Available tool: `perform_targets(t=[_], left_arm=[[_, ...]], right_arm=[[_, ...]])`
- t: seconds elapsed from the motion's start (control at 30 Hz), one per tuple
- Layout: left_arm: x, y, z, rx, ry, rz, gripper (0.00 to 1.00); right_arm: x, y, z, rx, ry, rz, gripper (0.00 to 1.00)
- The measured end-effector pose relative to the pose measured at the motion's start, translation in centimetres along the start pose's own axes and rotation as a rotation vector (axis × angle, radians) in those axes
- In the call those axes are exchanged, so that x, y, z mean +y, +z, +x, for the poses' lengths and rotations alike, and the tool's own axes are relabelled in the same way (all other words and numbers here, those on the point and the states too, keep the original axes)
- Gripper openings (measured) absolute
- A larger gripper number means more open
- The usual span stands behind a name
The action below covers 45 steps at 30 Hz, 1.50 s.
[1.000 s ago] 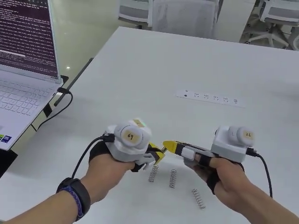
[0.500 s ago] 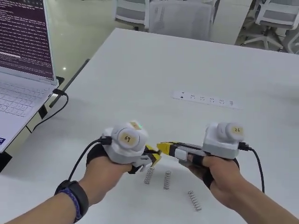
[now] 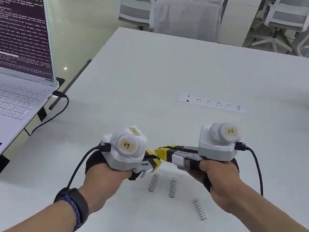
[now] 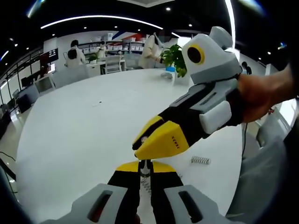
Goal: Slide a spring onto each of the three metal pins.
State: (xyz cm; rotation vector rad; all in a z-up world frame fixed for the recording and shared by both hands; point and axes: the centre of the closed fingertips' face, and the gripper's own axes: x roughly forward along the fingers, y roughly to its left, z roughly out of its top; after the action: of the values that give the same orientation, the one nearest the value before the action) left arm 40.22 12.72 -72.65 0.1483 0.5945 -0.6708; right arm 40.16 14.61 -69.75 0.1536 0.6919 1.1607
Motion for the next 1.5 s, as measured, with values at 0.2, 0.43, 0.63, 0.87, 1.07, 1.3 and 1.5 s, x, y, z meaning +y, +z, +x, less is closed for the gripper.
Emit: perform_targets(t=[0.2, 0.43, 0.63, 0.87, 1.07, 1.3, 1.5], left_arm=[[0.5, -0.5, 0.6, 0.001, 0.007, -0.005, 0.0], [1.3, -0.6, 1.5, 0.001, 0.014, -0.007, 0.0], [1.8, -0.7, 2.1, -0.014, 0.013, -0.017, 0.0], [2.2, -1.4, 3.0, -0.004, 0.014, -0.018, 0.0], [2.7, -2.1, 3.5, 0.0, 0.019, -0.041, 0.0], [3.2, -3.0, 4.0, 0.021, 0.025, -0.017, 0.0], [3.2, -3.6, 4.3, 0.027, 0.028, -0.03, 0.0]], right_arm=[[-0.5, -0.3, 0.6, 0.023, -0.005, -0.021, 0.07], [-1.3, -0.3, 1.3, 0.027, -0.022, -0.022, 0.07], [-2.1, -0.2, 1.7, 0.031, -0.026, -0.029, 0.07], [-2.8, -0.8, 2.5, 0.049, -0.037, -0.027, 0.07], [-3.2, -1.3, 3.3, 0.064, -0.046, -0.026, 0.08], [-3.7, -2.0, 4.1, 0.083, -0.058, -0.01, 0.08], [-3.9, -2.5, 4.5, 0.099, -0.07, -0.003, 0.08]])
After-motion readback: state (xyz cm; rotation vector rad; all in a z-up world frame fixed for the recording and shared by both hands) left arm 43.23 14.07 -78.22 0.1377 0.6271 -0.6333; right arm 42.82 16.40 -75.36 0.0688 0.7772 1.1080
